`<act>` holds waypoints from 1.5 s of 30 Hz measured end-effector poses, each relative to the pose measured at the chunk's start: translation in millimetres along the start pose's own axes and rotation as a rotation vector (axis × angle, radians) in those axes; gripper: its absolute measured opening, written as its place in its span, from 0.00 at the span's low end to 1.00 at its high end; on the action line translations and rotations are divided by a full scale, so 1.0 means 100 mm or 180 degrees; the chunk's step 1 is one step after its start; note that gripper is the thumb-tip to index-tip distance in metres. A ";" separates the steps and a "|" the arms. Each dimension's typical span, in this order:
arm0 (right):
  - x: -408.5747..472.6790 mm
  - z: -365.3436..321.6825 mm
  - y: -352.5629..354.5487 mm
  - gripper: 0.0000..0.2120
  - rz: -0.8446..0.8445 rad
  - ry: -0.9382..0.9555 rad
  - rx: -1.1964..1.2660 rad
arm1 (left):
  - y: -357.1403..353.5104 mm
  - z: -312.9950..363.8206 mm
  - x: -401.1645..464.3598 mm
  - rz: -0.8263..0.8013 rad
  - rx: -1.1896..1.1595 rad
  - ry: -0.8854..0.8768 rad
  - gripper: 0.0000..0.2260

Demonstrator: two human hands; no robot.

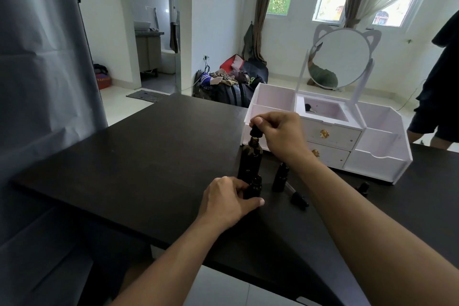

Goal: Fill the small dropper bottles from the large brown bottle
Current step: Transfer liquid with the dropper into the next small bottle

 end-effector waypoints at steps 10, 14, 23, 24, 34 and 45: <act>-0.03 -0.02 0.01 0.06 -0.0087 0.0076 -0.0153 | 0.00 0.01 -0.02 -0.0019 -0.0036 0.0010 0.18; -0.05 -0.10 0.07 0.07 -0.0139 0.0096 -0.0069 | 0.01 0.02 -0.02 0.0012 -0.0019 -0.0010 0.18; 0.03 -0.59 0.49 0.08 0.0309 0.0451 0.0157 | 0.04 0.05 -0.03 0.0216 -0.0276 -0.0178 0.24; 0.03 -0.65 0.53 0.08 0.0324 0.0495 0.0196 | 0.04 0.05 -0.03 0.0238 -0.0362 -0.0191 0.24; -0.27 -0.60 0.57 0.04 0.0010 0.0501 0.0200 | 0.01 -0.01 -0.01 0.0286 -0.0677 -0.0290 0.17; -0.44 -0.34 0.42 0.04 -0.0191 0.0456 0.0249 | -0.02 -0.01 0.01 0.0162 -0.0545 -0.0220 0.14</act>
Point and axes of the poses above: each hand's wrist, its own x-axis towards the middle knuckle, its own y-axis out of the back of the hand, z = x × y, the point moved 6 cm from there along x, towards the middle knuckle, and after that the axes turned 5 degrees about -y, right-handed, at the moved point
